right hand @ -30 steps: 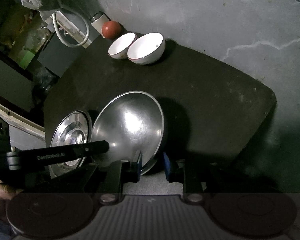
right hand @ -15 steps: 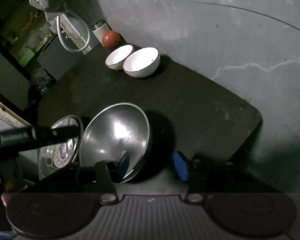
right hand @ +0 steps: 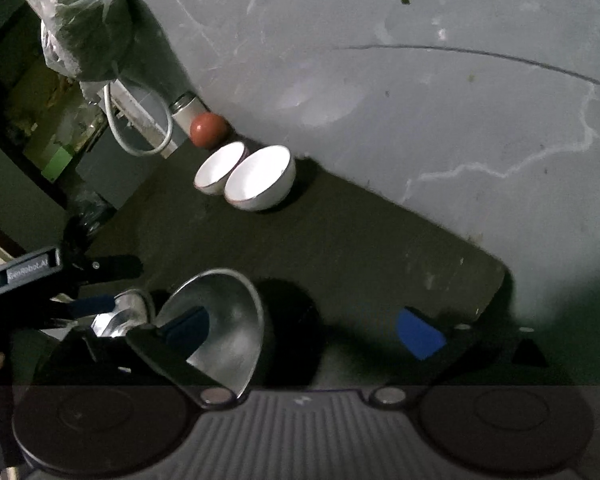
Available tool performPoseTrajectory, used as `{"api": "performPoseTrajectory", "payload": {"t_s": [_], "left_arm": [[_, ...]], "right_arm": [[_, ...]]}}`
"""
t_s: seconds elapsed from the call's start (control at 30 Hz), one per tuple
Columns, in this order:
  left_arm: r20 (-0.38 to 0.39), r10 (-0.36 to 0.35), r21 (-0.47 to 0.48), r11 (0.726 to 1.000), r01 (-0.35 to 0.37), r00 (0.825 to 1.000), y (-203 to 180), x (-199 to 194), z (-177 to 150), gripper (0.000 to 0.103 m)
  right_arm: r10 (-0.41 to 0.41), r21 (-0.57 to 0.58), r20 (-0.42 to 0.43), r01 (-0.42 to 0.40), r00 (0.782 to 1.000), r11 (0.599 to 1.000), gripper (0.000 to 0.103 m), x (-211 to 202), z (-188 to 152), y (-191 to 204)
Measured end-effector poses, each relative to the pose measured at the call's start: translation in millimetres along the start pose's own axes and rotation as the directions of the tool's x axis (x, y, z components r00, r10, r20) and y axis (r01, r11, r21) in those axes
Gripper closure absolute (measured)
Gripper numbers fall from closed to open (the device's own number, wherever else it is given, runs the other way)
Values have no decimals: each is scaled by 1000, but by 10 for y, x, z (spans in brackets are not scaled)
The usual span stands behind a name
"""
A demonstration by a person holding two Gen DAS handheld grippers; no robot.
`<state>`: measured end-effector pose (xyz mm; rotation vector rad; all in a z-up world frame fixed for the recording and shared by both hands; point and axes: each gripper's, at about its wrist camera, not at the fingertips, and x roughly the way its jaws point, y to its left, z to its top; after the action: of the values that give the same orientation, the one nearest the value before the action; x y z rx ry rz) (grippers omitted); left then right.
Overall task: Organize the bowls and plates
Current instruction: 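Open both grippers and move them to the larger white bowl, then close both grippers on the rim of the white bowl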
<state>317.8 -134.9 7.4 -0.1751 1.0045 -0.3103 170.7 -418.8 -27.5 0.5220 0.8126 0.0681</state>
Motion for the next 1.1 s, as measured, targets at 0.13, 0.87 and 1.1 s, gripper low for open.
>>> {"api": "performPoseTrajectory", "payload": {"t_s": [0.13, 0.87, 1.1], "left_arm": [[34, 48, -22, 999, -47, 998, -52, 157, 202, 1], [15, 111, 77, 991, -112, 994, -248, 1053, 736, 8], [-12, 81, 97, 992, -79, 997, -301, 1201, 704, 16]], "right_arm": [[-13, -32, 54, 14, 998, 999, 0, 85, 86, 56], [-33, 15, 135, 31, 990, 999, 17, 976, 677, 243], [-55, 29, 121, 52, 991, 998, 31, 1126, 750, 244]]}}
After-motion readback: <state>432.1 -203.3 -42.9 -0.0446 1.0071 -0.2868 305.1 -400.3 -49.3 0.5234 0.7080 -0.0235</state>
